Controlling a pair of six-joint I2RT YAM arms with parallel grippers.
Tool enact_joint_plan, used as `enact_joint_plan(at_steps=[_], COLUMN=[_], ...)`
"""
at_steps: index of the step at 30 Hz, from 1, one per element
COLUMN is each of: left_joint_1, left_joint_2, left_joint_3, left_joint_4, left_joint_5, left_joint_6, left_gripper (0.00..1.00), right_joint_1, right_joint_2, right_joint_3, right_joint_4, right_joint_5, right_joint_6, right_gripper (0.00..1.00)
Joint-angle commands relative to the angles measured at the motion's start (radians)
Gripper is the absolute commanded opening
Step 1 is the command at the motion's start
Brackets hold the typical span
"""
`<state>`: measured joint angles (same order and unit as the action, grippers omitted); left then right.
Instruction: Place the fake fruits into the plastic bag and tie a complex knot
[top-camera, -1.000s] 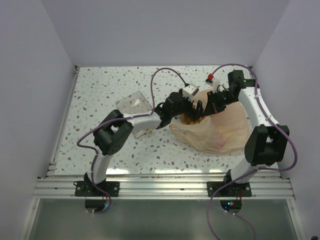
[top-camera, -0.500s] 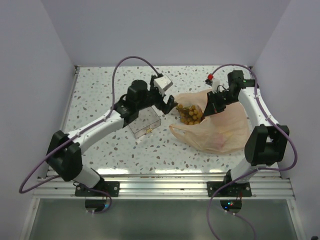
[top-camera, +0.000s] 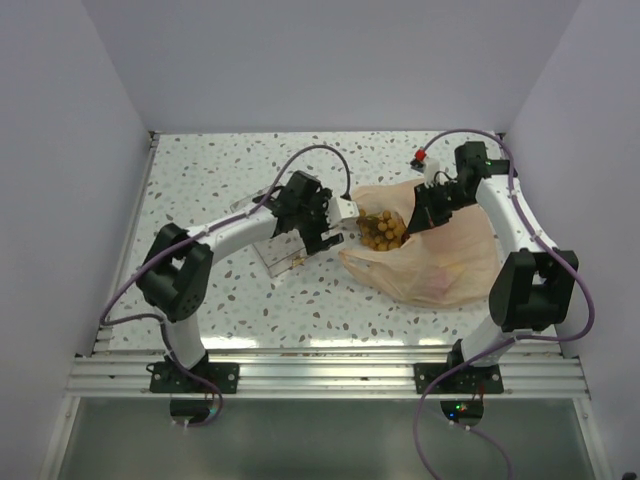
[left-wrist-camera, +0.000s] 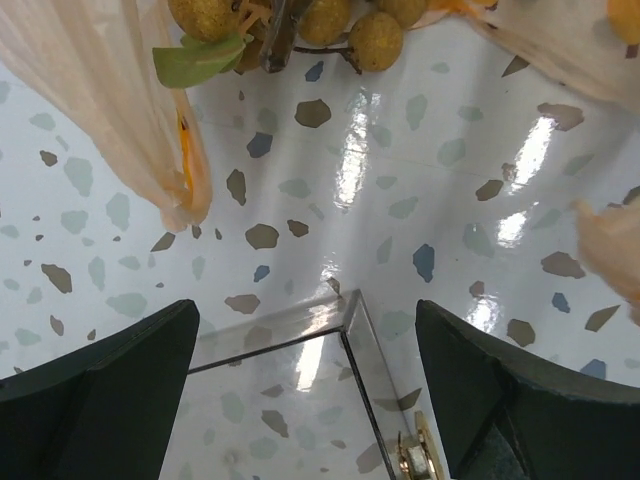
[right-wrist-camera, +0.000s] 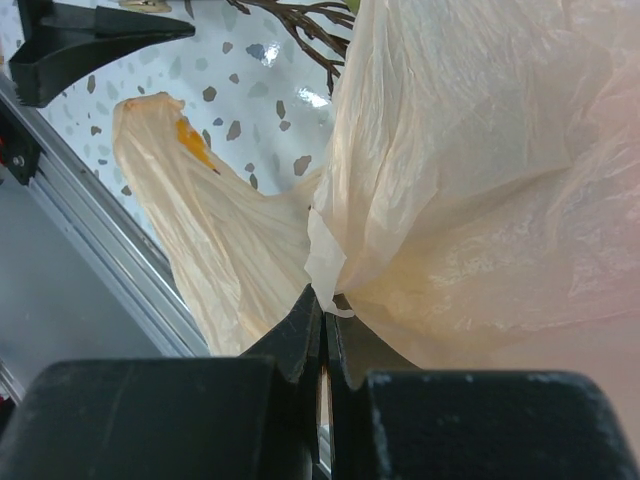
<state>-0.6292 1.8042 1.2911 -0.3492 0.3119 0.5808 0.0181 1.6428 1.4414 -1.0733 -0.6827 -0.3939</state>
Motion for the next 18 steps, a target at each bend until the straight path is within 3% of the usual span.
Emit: enact_joint_plan(at_steps=[1,4,9,13,18], left_joint_1=[-0.004,0.003,0.068,0.199,0.319], left_joint_2=[0.061,0.155,0.144,0.060,0.037], left_joint_3=[0.094,0.145,0.053,-0.047,-0.046], left_joint_4=[0.012,-0.062,-0.175,-0.191,-0.205], left_joint_5=[-0.031,-0.062,-0.103,-0.134,-0.135], left_joint_6=[0.111,0.189,0.367,0.445,0.462], left_gripper=[0.95,0.86,0.72,0.71,0.71], right_joint_1=[-0.006,-0.006,-0.006,-0.004,0.002], right_joint_2=[-0.012,-0.017,-0.029,-0.031,0.006], right_joint_3=[-0.016,-0.019,-0.009,-0.015,-0.018], right_joint_4=[0.013,0.013,-0.008,0.001,0.026], right_joint_5=[0.017,0.021,0.032,0.041,0.031], right_joint_6=[0.001,0.003,-0.017,-0.020,-0.008], right_gripper=[0.00,0.00,0.00,0.00,0.00])
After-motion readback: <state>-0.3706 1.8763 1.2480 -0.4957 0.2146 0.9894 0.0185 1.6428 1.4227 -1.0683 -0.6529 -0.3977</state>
